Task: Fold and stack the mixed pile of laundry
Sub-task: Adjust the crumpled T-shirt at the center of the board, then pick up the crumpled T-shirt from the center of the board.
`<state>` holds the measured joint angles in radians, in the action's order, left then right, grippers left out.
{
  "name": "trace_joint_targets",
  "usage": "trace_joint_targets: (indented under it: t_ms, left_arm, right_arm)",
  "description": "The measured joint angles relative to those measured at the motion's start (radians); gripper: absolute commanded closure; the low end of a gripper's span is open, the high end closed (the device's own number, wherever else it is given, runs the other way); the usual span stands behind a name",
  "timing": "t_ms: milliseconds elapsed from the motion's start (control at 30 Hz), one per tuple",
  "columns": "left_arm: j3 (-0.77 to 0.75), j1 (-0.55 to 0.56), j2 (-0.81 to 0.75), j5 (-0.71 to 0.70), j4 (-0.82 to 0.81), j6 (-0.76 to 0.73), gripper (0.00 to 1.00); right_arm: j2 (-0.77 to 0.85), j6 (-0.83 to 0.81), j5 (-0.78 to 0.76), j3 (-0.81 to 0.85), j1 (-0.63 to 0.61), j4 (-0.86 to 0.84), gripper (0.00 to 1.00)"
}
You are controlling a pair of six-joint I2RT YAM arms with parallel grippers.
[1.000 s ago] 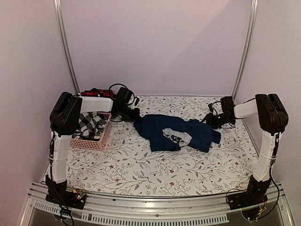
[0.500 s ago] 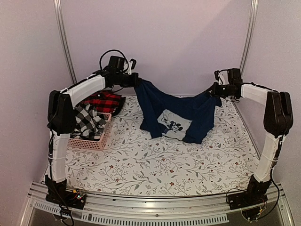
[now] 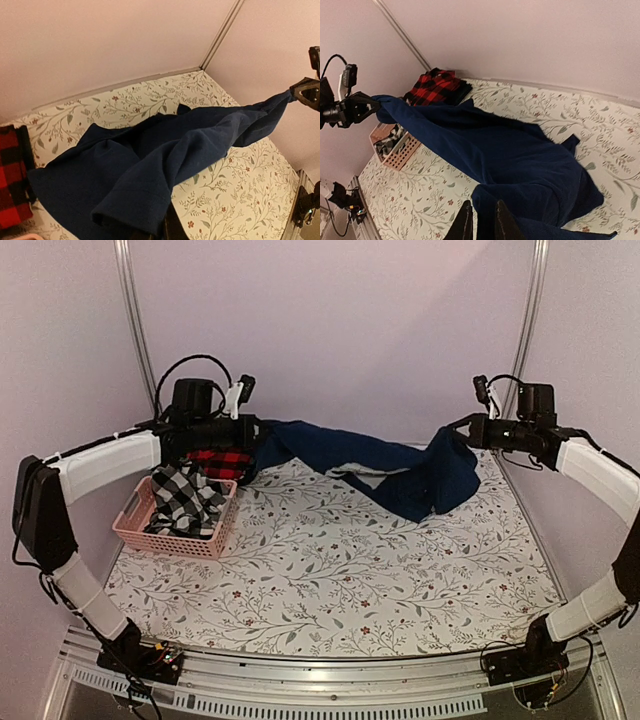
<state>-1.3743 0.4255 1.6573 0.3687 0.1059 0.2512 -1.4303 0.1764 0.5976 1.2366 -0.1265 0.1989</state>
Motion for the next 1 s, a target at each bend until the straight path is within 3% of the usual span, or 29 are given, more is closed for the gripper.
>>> trace_joint_targets:
  t_ms: [67,100,133,167,200,300,633,867,933,1000]
  left_arm:
    - [0.143,0.01,-0.054,0.004,-0.047,0.007,0.88]
    - [0.186,0.012,-0.061,0.004,-0.057,0.008,0.76]
    - [0.233,0.013,-0.062,0.0,-0.067,0.01,0.57]
    - [0.274,0.014,-0.059,-0.012,-0.063,0.014,0.45]
    - [0.302,0.014,-0.053,-0.027,-0.046,0.017,0.37]
    - [0.34,0.015,-0.043,-0.076,-0.006,0.03,0.34]
    - [0.351,0.015,-0.043,-0.15,0.014,0.053,0.34]
    - [0.366,0.015,-0.043,-0.164,0.018,0.085,0.34]
    - [0.377,0.015,-0.043,-0.168,0.02,0.098,0.34]
    - [0.39,0.015,-0.043,-0.175,0.022,0.115,0.34]
  right_arm:
    - [0.057,-0.008,0.047,-0.115,-0.043,0.018,0.27]
    - [0.077,-0.012,0.069,-0.174,-0.059,0.023,0.16]
    - [0.095,-0.014,0.089,-0.238,-0.075,0.032,0.09]
    - [0.106,-0.013,0.095,-0.279,-0.081,0.046,0.07]
    - [0.118,-0.014,0.09,-0.325,-0.082,0.068,0.07]
    - [0.151,-0.017,0.047,-0.38,-0.075,0.119,0.08]
    - [0.075,0.057,-0.138,-0.452,-0.074,0.118,0.26]
    - [-0.022,0.138,-0.24,-0.564,-0.074,0.103,0.28]
    - [-0.037,0.149,-0.249,-0.572,-0.074,0.087,0.39]
    - [-0.055,0.158,-0.247,-0.579,-0.074,0.063,0.58]
